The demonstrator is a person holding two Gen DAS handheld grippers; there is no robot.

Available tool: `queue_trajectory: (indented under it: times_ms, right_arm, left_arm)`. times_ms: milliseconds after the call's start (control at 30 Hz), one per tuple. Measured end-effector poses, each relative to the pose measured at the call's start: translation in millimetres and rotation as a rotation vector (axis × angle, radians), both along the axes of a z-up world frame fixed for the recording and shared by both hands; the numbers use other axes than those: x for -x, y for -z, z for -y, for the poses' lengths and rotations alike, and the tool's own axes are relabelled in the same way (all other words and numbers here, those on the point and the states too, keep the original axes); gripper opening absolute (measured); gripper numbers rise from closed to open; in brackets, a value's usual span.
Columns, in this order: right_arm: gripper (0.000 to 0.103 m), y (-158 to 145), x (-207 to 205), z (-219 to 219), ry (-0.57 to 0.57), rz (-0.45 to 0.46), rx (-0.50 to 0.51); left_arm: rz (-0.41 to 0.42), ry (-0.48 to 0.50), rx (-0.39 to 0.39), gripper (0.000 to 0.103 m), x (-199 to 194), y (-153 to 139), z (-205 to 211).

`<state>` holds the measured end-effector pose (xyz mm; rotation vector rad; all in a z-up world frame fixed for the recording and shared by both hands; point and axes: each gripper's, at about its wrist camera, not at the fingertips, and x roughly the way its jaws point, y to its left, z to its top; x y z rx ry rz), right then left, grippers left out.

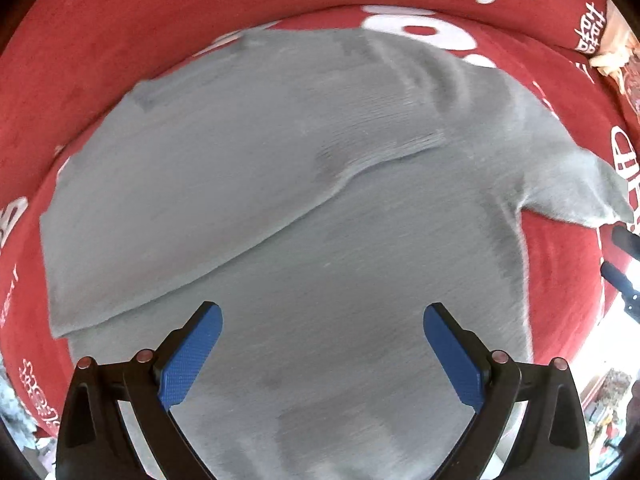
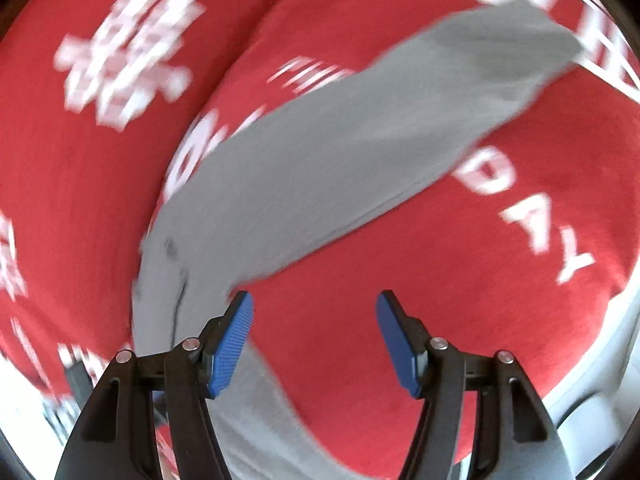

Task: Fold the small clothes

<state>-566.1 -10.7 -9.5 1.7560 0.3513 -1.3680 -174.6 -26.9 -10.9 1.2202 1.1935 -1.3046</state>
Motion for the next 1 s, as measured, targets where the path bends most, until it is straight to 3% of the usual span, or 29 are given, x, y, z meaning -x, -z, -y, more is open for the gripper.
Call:
queue_trajectory:
  times_ms: [267, 667, 733, 767, 800, 1000]
  right_arm:
    - [0.068, 31, 92, -8, 0.318, 0.085, 0.028]
    - [0.068, 62, 115, 12, 0.516, 0.263, 0.095]
    - [0.051, 67, 113, 13, 0.562, 0.321, 0.096]
    - [0.014, 70, 111, 14, 0.572, 0.35, 0.089]
    - [0.005, 72, 109, 15, 0.581, 0.376, 0.085]
    - [0.005, 45, 85, 35, 0.472, 0.448, 0.214]
  left_arm:
    - [-0.005, -0.011, 0.018, 0.101, 39, 3, 13]
    - [0.017, -0.005, 0.015, 0.101, 59, 6, 21]
    - [0.021, -0.006, 0.015, 0.101, 68, 13, 32]
    - [0.021, -0.007, 0.015, 0.101, 65, 12, 32]
    - [0.022, -0.008, 0.016, 0.101, 62, 11, 33]
    - [0.019, -0.012, 0.026, 0.101, 38, 10, 31]
